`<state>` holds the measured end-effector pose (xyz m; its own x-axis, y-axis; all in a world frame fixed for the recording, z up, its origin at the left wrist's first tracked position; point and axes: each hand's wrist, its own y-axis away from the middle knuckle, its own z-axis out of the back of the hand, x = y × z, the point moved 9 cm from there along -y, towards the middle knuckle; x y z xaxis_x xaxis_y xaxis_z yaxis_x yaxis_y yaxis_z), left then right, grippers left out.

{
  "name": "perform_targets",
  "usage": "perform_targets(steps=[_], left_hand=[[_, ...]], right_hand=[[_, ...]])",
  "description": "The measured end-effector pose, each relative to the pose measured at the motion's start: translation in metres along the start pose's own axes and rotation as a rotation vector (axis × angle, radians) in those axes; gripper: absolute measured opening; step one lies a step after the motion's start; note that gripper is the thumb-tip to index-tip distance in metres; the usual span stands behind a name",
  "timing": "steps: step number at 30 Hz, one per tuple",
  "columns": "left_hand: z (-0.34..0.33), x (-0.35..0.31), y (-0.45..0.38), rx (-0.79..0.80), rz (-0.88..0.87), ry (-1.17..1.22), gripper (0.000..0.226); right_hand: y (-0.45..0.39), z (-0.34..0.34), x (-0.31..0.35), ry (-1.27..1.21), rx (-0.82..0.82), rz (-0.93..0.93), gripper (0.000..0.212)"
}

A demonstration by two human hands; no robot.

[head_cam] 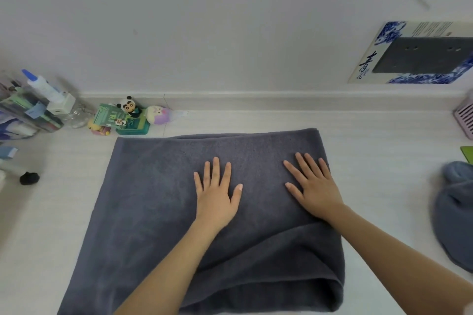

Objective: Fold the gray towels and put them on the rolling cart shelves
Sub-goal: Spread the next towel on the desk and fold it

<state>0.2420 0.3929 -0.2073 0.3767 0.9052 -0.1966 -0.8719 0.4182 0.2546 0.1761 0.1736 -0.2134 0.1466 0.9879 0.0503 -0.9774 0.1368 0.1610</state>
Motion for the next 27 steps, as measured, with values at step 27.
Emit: perform_targets(steps=[27], left_hand=[[-0.028,-0.011,0.135,0.238,-0.234,0.161,0.051]], right_hand=[[0.208,-0.004,0.012,-0.499,-0.082,-0.241,0.024]])
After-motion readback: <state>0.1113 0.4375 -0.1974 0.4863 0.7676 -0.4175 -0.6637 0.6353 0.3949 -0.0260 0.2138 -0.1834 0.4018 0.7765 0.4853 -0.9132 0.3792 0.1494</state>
